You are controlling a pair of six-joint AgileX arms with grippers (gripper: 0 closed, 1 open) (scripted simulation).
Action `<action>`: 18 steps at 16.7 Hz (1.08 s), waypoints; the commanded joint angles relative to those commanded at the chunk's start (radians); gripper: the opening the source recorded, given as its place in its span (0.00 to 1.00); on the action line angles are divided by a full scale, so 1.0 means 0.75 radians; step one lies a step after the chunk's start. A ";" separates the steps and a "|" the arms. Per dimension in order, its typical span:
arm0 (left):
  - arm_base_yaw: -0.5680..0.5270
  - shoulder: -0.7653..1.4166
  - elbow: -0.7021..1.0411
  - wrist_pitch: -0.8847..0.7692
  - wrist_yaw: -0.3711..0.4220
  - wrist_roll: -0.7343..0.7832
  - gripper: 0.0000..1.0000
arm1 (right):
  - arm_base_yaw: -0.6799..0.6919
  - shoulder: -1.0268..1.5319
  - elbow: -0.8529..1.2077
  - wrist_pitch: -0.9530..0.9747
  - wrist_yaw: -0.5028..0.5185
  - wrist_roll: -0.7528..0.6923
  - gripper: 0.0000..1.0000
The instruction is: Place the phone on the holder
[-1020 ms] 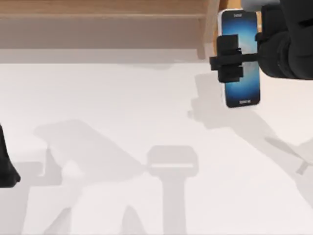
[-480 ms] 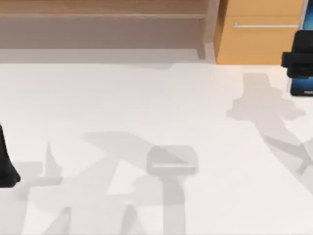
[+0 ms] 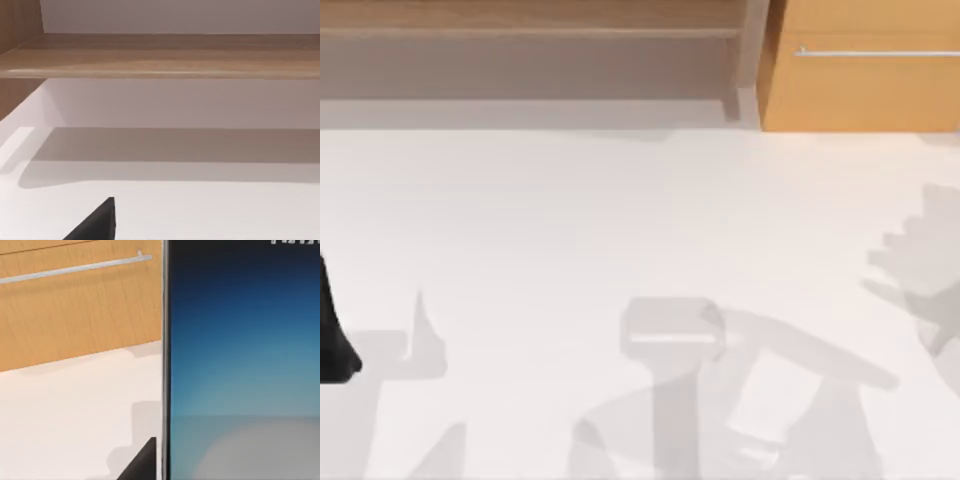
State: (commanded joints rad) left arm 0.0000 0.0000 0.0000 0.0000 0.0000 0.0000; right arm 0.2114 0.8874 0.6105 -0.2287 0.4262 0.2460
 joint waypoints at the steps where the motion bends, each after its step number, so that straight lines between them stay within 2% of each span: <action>1: 0.000 0.000 0.000 0.000 0.000 0.000 1.00 | -0.028 -0.032 -0.044 0.012 0.024 0.000 0.00; 12: 0.000 0.000 0.000 0.000 0.000 0.000 1.00 | -0.072 -0.086 -0.117 0.047 0.046 -0.013 0.00; 18: 0.000 0.000 0.000 0.000 0.000 0.000 1.00 | -0.136 0.006 -0.145 0.218 -0.010 -0.101 0.00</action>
State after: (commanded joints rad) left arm 0.0000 0.0000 0.0000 0.0000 0.0000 0.0000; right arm 0.1091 0.8921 0.5015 -0.0649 0.4183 0.1704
